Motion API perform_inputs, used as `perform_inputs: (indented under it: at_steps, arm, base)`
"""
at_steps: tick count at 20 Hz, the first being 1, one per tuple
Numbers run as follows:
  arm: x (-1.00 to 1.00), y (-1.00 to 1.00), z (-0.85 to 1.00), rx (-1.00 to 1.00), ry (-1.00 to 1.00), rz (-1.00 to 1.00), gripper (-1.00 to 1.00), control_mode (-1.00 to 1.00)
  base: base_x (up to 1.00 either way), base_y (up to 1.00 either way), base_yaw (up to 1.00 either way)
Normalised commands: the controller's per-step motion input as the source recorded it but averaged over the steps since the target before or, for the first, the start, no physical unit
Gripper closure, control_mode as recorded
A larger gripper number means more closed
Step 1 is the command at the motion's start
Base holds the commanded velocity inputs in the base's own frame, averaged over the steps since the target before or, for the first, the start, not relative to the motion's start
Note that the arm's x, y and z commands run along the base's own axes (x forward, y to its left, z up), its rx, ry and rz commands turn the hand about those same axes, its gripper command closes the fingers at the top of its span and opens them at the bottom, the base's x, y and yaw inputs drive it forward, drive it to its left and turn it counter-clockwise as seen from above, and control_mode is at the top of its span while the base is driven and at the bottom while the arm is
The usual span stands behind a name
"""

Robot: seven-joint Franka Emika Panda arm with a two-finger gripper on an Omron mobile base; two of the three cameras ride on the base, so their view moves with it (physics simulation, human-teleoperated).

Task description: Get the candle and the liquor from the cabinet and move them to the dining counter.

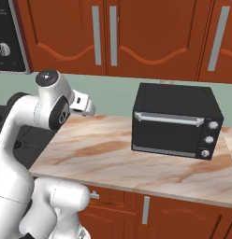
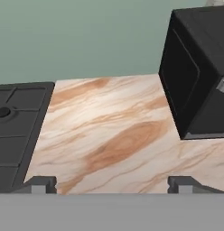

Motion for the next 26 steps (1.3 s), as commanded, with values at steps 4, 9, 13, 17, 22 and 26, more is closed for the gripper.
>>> perform_inputs:
  at_steps: [4, 9, 13, 17, 22, 26]
  arm:
    - [-0.11, 0.00, 0.27, 0.02, -0.07, -0.05, -1.00, -1.00]
    - [-0.04, 0.00, 0.32, 0.00, -0.09, 0.00, -1.00, -1.00]
    - [0.00, 0.00, 0.38, 0.00, -0.03, 0.00, -1.00, -1.00]
    - [0.01, 0.00, 0.39, 0.01, 0.00, 0.00, -1.00, -1.00]
    - [0.04, 0.00, 0.36, 0.00, -0.01, 0.01, -1.00, -1.00]
    - [0.13, -0.01, 0.25, 0.00, -0.03, 0.00, -1.00, -1.00]
  base:
    - [0.00, 0.00, 0.00]
    - [0.00, 0.00, 0.00]
    - [0.00, 0.00, 0.00]
    - [0.00, 0.00, 0.00]
    - [0.00, 0.00, 0.00]
    - [0.00, 0.00, 0.00]
